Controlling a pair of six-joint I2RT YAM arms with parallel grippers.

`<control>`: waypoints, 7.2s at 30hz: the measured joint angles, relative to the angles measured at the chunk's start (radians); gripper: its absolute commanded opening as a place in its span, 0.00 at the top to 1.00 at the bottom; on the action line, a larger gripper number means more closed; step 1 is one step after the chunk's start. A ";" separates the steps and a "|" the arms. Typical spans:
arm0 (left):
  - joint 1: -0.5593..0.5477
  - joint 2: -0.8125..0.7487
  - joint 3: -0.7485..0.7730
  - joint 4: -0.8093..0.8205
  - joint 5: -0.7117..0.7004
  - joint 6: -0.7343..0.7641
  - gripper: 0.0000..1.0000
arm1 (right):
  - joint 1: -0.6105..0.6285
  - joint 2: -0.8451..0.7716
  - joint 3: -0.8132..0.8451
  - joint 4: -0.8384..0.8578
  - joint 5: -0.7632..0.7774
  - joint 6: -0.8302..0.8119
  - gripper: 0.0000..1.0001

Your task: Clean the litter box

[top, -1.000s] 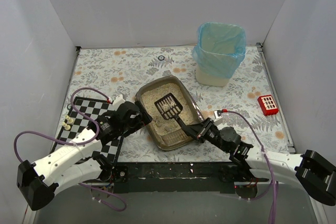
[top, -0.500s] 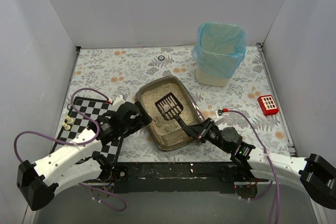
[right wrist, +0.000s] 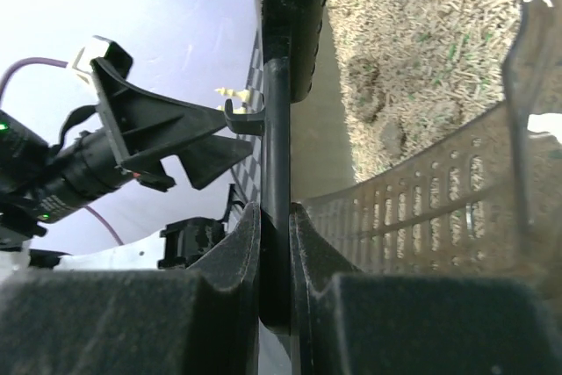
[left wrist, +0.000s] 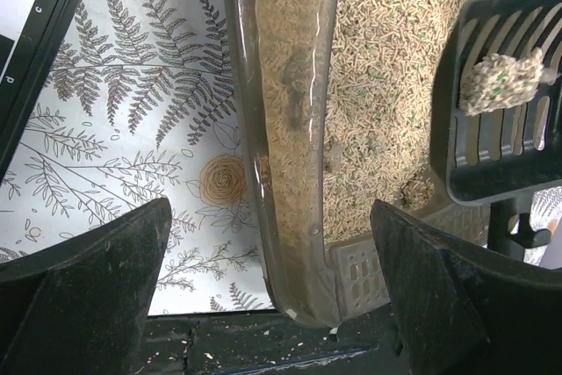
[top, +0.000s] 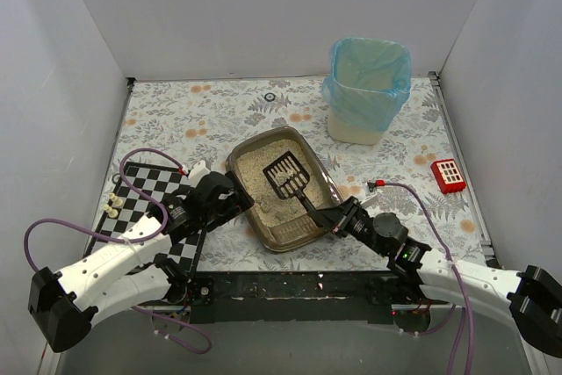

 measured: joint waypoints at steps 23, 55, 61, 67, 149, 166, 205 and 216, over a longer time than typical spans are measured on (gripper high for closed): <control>0.000 0.011 -0.021 0.032 0.021 0.003 0.02 | -0.015 0.004 0.087 -0.135 -0.003 0.038 0.99; 0.000 0.056 -0.022 0.060 0.025 0.018 0.02 | -0.551 0.541 1.281 -0.923 0.258 -0.727 0.99; 0.000 0.112 -0.021 0.069 0.025 0.018 0.02 | -0.550 0.623 1.366 -0.991 0.265 -1.140 0.99; 0.000 0.177 0.003 0.079 0.027 0.018 0.02 | -0.536 0.610 1.301 -0.984 0.278 -1.467 0.99; 0.040 0.180 0.079 0.194 -0.070 0.218 0.02 | -0.190 0.825 1.360 -1.626 -0.335 -1.053 0.99; 0.040 0.178 0.058 0.237 -0.051 0.236 0.02 | -0.203 0.697 1.317 -1.658 -0.458 -1.196 0.99; 0.040 0.187 0.035 0.259 -0.076 0.290 0.02 | -0.235 0.596 1.383 -1.775 -0.098 -0.825 0.99; 0.040 0.286 0.079 0.254 -0.108 0.291 0.02 | -0.222 0.413 1.296 -1.861 0.015 -0.368 0.99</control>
